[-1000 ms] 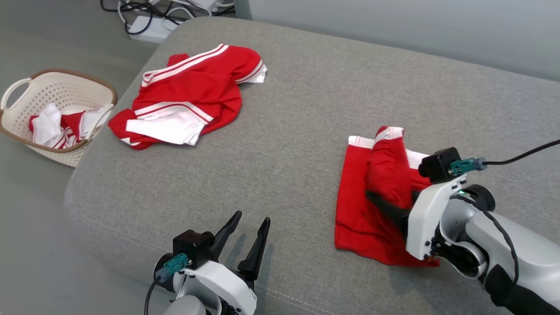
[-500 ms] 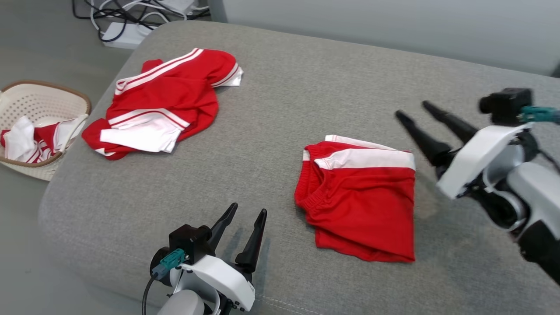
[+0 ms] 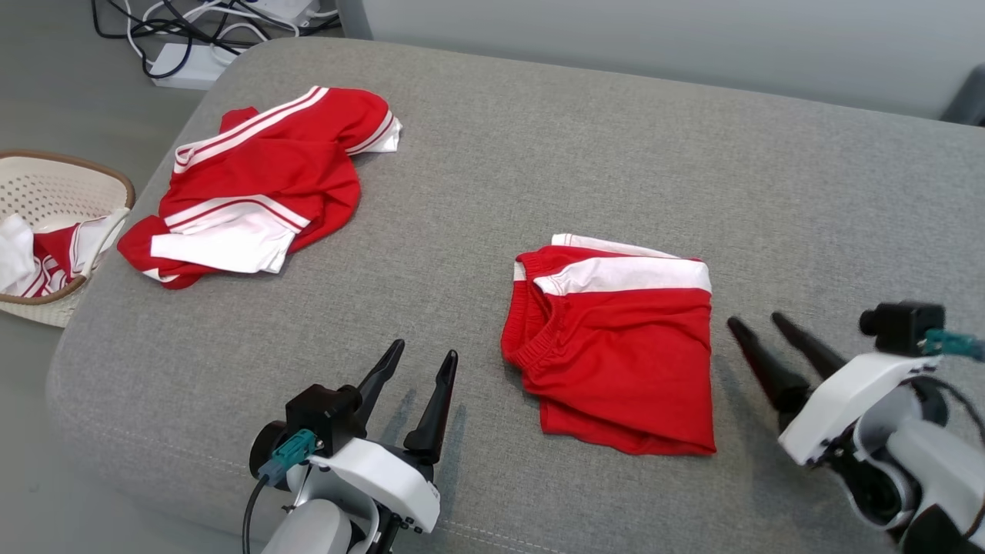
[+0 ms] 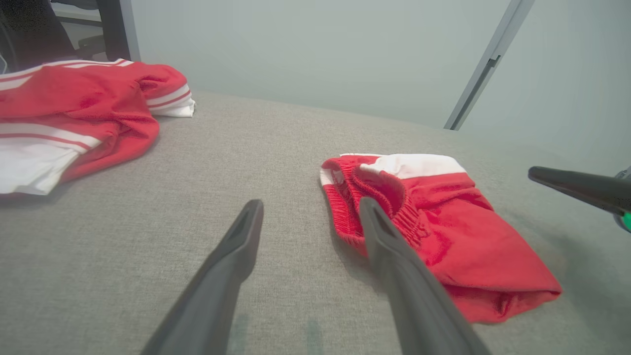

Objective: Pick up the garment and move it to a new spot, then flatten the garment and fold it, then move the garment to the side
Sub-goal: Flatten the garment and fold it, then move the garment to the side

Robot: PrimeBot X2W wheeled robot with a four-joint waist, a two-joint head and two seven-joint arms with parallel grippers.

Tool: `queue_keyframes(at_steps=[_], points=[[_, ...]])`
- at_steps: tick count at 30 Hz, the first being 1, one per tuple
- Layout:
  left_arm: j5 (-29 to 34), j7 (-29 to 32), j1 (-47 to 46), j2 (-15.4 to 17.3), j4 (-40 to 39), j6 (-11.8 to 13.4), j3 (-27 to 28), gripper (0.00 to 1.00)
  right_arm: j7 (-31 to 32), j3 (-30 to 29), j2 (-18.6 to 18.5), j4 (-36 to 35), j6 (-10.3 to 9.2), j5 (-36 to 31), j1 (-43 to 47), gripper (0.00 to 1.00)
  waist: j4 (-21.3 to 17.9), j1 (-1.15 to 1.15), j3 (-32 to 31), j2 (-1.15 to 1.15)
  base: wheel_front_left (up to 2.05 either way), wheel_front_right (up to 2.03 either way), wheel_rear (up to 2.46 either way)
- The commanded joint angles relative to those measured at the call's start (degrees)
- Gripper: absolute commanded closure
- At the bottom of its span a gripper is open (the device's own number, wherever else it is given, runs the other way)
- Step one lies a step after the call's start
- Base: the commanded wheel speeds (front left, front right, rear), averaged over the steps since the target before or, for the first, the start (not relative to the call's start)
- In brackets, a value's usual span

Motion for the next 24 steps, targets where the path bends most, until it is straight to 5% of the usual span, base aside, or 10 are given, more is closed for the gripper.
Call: queue_keyframes(at_steps=[1,17,18,20,24], points=[[0.7,-0.3,-1.9,0.5,-1.8,0.6,2.1,0.00,-0.9,0.4,0.6,-0.3,0.00,0.8,2.0,0.00,0.4,0.00,0.3,0.00,0.00,0.00,0.00],[2.7,-0.3,-2.1,0.5,-2.9,1.1,1.6,0.00,2.1,3.1,6.5,5.4,0.00,4.6,1.2,0.02,3.4,0.00,1.6,0.00,0.00,0.00,0.00],[2.6,-0.3,-2.1,0.5,-2.9,1.1,1.6,0.00,2.3,3.6,6.8,5.8,0.00,4.3,0.8,0.23,3.4,0.00,1.6,0.00,0.00,0.00,0.00],[2.8,-0.3,-2.1,0.5,-2.8,1.1,1.6,0.00,2.7,4.3,7.5,6.4,0.00,4.2,0.1,1.00,3.4,0.00,1.7,0.00,0.00,0.00,0.00],[3.1,-0.3,-2.1,0.5,-2.6,1.1,1.6,0.00,2.3,5.2,7.9,7.5,0.00,4.1,-1.1,1.00,3.2,0.00,1.8,0.00,0.00,0.00,0.00]])
